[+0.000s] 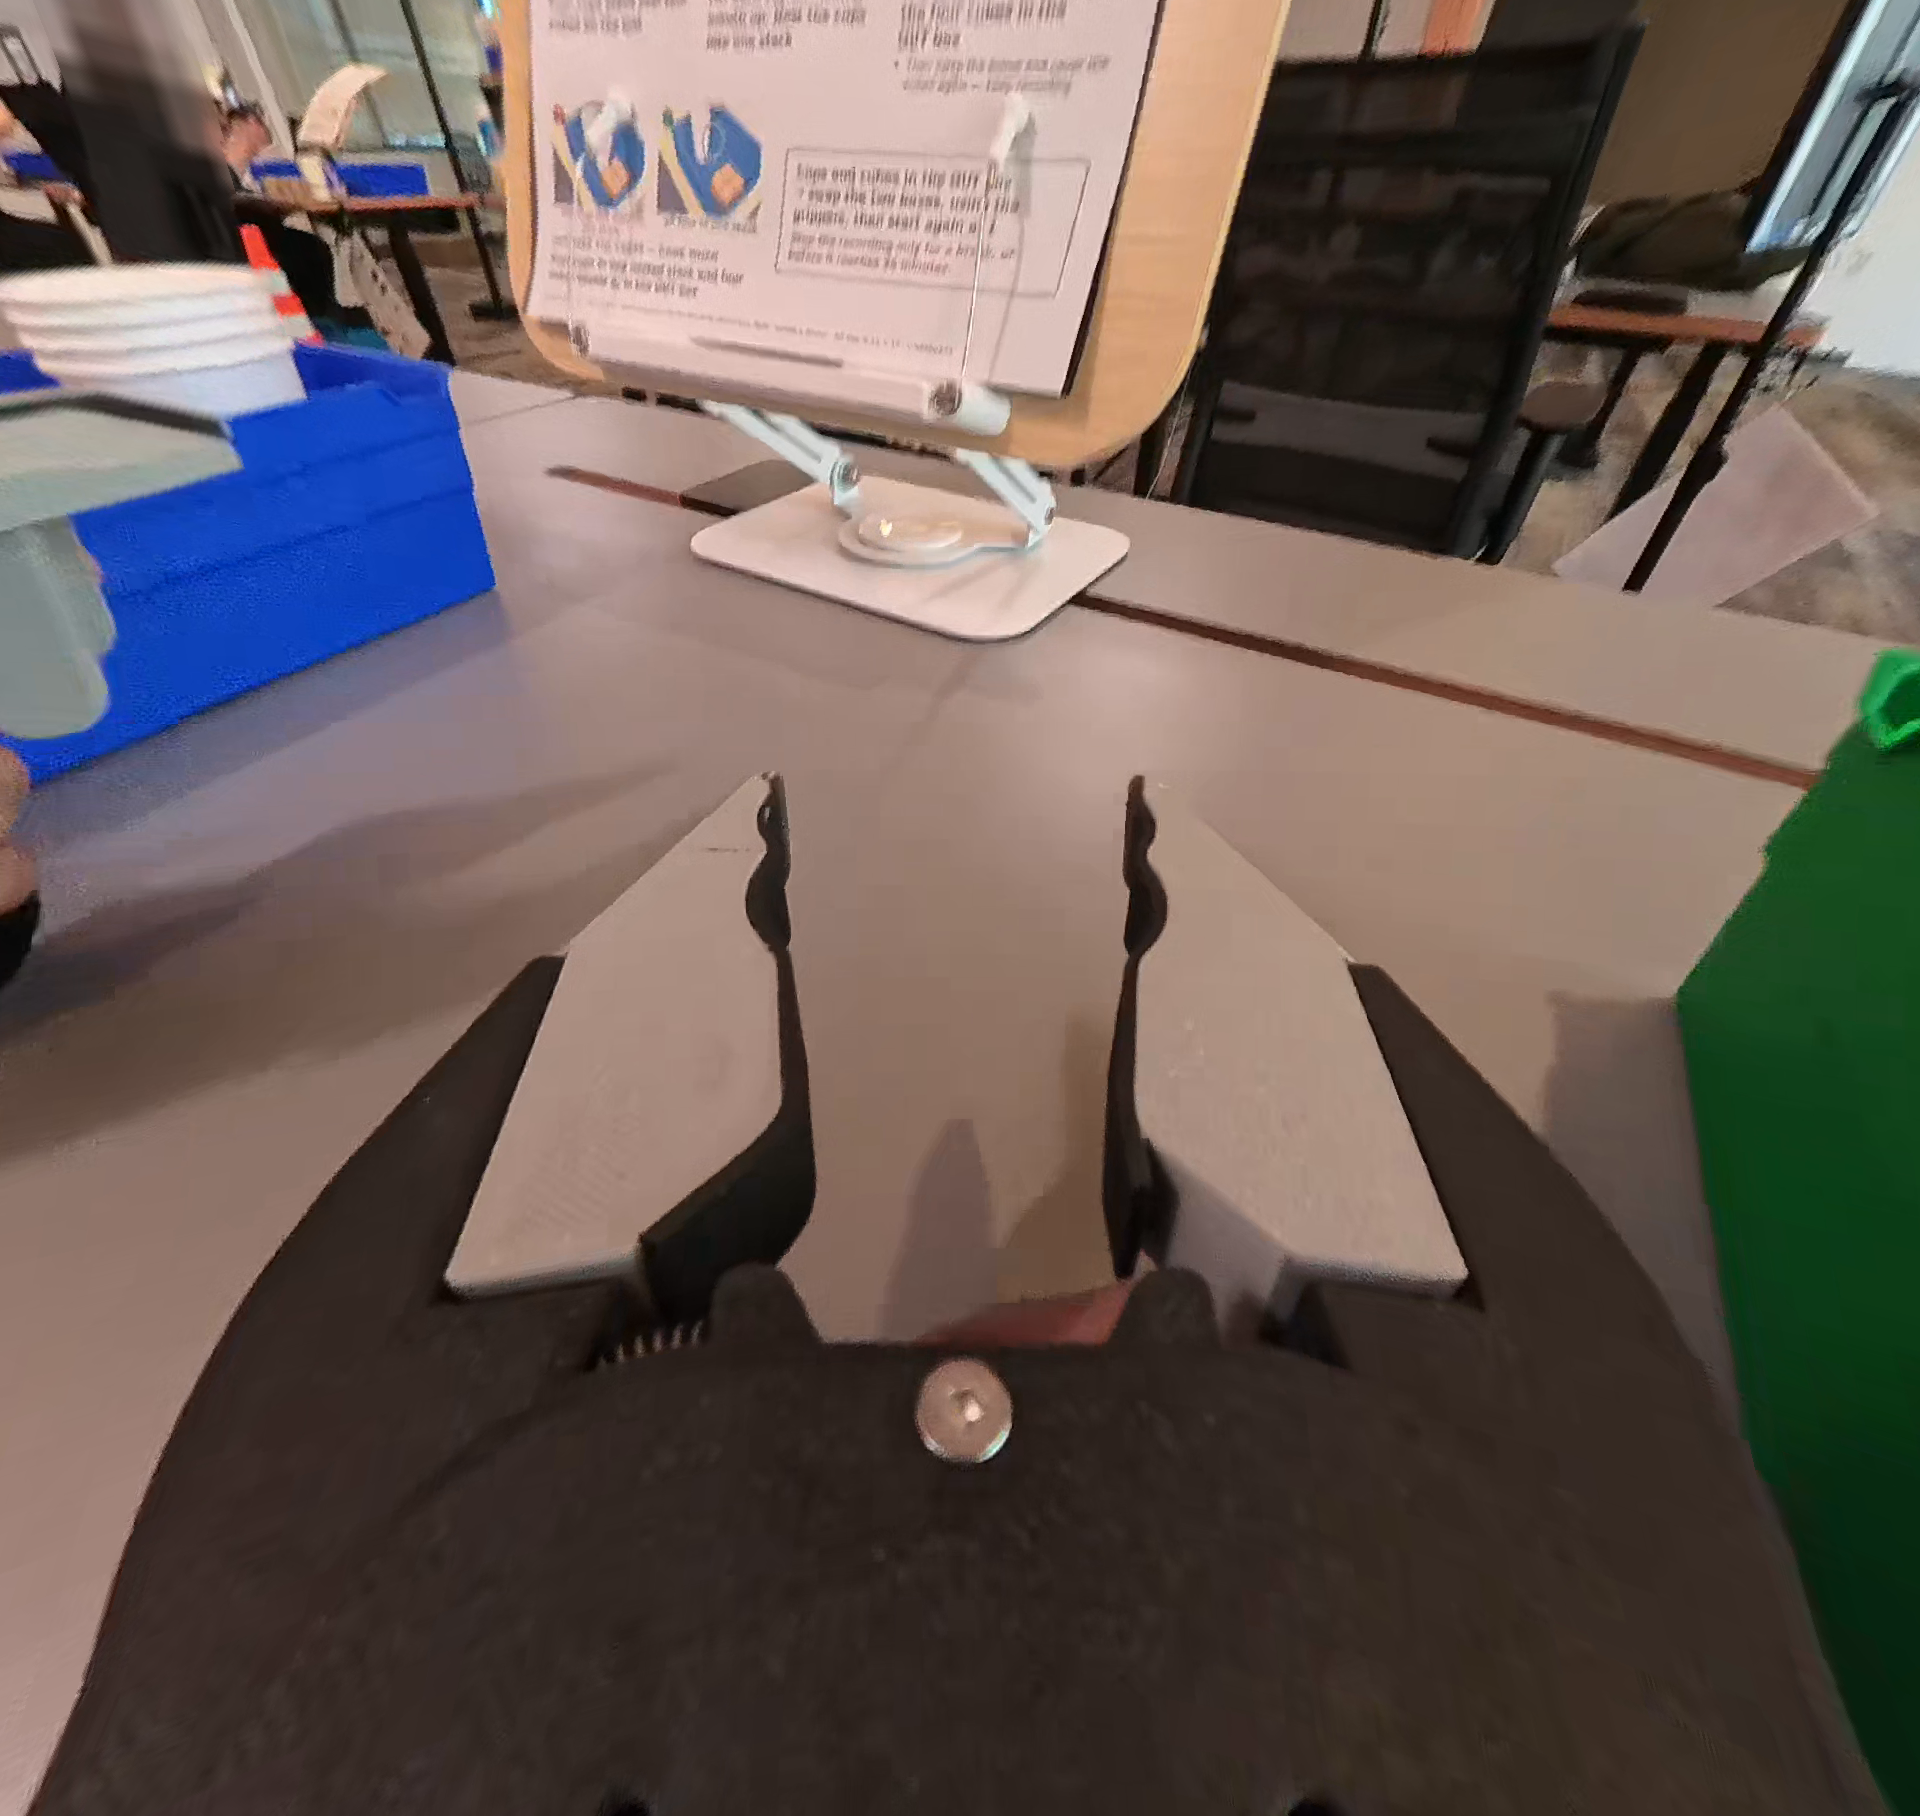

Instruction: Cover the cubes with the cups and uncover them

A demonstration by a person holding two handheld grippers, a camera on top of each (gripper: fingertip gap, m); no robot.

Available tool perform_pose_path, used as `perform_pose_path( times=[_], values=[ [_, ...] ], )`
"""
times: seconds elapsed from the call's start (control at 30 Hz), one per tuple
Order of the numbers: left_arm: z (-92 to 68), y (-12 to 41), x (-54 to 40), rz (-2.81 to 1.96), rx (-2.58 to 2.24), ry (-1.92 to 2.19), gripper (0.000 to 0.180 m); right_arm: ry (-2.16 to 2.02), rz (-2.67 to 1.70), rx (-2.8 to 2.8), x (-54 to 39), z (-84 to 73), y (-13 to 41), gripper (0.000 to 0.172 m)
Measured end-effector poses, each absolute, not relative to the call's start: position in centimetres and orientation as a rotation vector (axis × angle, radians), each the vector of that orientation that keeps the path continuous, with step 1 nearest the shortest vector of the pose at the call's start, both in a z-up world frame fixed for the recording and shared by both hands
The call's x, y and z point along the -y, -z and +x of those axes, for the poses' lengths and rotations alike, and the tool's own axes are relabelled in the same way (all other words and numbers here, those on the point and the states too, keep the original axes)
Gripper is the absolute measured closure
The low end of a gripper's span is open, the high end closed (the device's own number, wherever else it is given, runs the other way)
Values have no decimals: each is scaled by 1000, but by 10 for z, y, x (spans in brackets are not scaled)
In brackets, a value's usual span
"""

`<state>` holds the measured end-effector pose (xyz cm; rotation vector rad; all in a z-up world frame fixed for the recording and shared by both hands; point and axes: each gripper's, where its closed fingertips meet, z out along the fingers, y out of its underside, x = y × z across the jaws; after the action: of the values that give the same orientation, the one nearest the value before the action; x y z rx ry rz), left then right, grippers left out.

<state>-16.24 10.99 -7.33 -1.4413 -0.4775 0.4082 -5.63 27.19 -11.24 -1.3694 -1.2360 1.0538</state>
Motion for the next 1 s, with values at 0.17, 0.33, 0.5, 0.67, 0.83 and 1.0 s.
perform_pose_path(
  times=[0.17,0.33,0.5,0.67,0.83,1.0],
  values=[
    [-178,124,-122,-1713,552,-400,133,-1000,-1302,1223,-270,-53,100,115],
    [-166,82,-116,-1511,462,-486,152,-997,-1441,1354,-266,-63,134,118],
    [-173,130,-129,-1761,544,-398,133,-1002,-1297,1248,-266,-56,106,123],
    [-167,98,-120,-1600,468,-531,144,-970,-1475,1327,-272,-62,136,115],
    [-160,127,-135,-1767,454,-418,127,-1022,-1383,1199,-278,-53,109,123],
    [-150,90,-128,-1542,373,-499,145,-1129,-1475,1264,-264,-58,124,113]
  ],
)
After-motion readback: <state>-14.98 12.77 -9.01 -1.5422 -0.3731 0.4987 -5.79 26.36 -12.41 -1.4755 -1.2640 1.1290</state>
